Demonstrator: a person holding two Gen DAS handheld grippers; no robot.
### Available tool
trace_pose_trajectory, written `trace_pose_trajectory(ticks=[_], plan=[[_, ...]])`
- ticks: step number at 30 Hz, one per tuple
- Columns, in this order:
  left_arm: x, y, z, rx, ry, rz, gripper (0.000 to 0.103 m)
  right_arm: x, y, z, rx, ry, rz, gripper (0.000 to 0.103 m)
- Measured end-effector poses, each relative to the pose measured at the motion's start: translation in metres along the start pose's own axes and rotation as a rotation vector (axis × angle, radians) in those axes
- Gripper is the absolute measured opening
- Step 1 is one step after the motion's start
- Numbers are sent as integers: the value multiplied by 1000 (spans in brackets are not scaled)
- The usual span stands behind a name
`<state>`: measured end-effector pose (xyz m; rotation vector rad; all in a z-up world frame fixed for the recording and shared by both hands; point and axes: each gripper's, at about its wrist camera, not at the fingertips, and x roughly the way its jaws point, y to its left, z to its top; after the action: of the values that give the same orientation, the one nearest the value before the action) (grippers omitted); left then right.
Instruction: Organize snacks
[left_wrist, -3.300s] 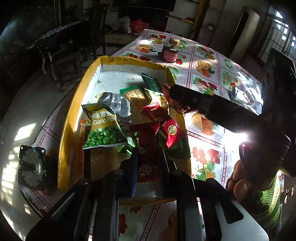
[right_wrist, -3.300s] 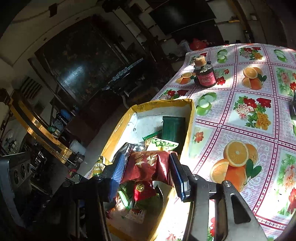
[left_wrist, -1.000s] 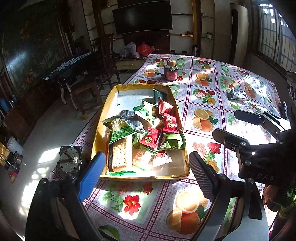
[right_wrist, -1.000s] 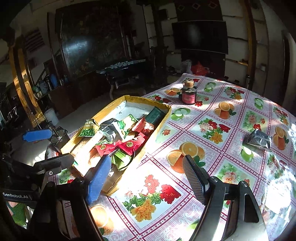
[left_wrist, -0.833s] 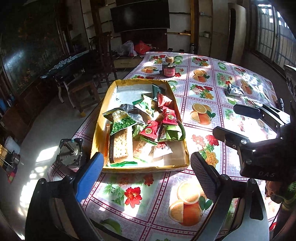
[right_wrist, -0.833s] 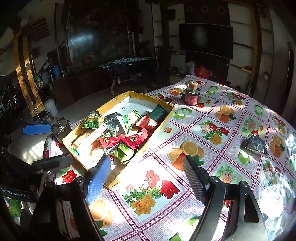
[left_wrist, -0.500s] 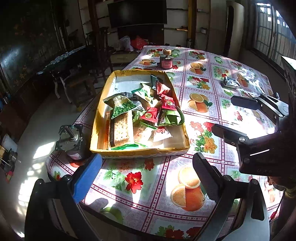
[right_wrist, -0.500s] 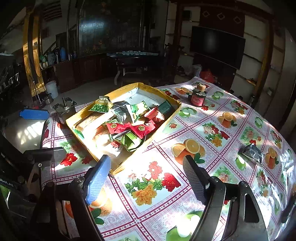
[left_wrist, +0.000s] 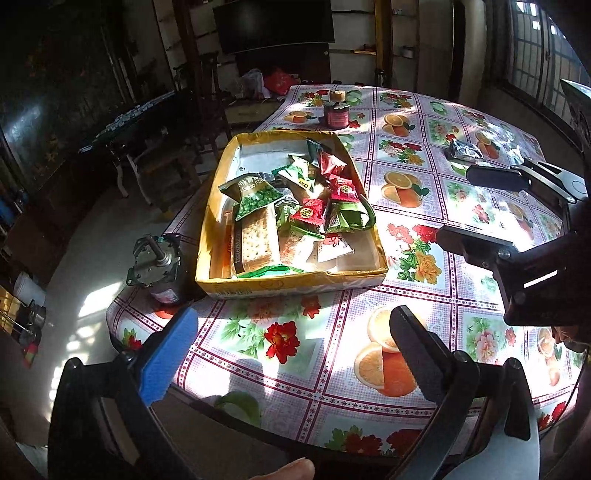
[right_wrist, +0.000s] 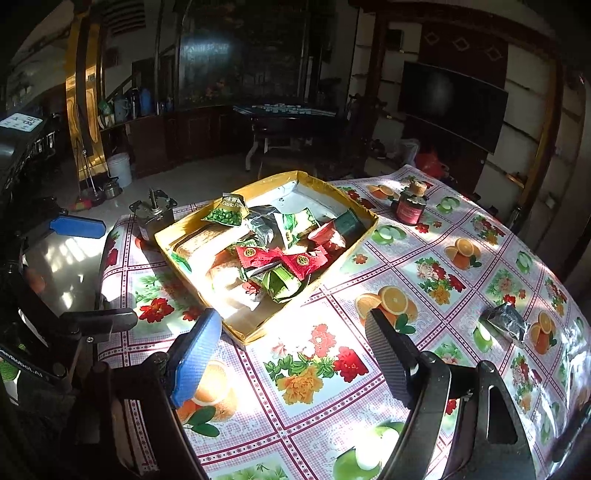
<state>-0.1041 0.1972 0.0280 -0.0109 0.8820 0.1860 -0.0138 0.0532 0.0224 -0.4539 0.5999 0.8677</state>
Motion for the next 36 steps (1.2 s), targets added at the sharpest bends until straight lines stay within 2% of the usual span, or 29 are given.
trace_pose_trajectory(ticks=[6, 16, 26, 36], plan=[[-11, 7, 0, -21, -31, -18, 103, -1, 6, 0, -41, 2, 31, 80], [-12, 10, -4, -30, -35, -16, 103, 6, 13, 3, -112, 33, 119, 80], [-9, 12, -7, -30, -25, -26, 103, 23, 32, 10, -196, 80, 141, 80], [0, 16, -7, -41, -4, -36, 103, 41, 38, 12, -221, 120, 157, 80]])
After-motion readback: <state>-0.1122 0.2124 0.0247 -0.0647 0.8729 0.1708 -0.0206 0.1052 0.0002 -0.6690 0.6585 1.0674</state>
